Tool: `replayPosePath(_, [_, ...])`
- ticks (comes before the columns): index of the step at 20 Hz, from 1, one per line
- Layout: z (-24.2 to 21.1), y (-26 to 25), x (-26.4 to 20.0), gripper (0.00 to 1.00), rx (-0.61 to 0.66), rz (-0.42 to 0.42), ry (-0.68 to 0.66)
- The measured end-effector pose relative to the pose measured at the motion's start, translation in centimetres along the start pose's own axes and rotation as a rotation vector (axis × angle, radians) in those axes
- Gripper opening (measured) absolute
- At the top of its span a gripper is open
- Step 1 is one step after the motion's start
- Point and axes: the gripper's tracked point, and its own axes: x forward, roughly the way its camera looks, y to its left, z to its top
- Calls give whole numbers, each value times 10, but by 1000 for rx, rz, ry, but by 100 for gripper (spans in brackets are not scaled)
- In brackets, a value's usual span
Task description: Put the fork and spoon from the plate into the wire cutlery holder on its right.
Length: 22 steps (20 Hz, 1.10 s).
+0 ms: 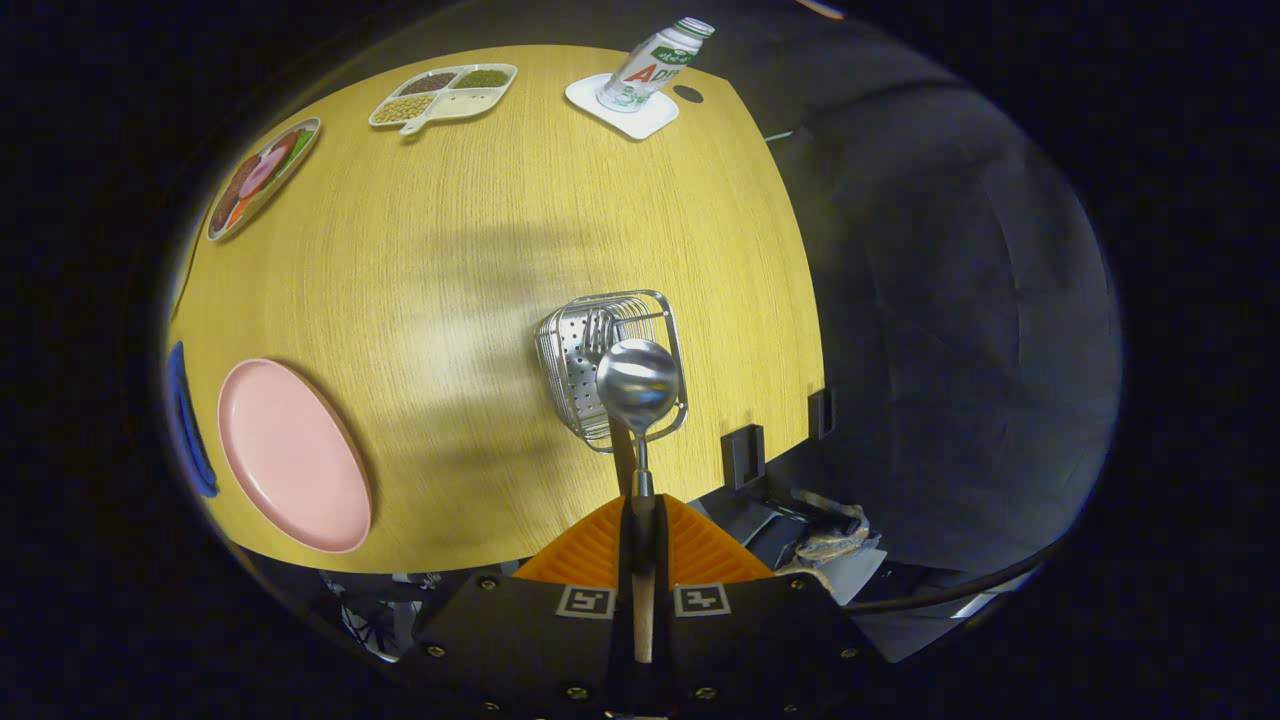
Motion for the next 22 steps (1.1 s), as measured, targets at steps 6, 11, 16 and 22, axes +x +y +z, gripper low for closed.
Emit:
replayPosePath(6, [12,4,-7,16,-2,30,-32])
replayPosePath(11, [25,11,-14,97,27,70,-87])
replayPosePath(16, [25,10,-17,97,27,69,-100])
replayPosePath(22, [23,12,-21,97,28,71,-122])
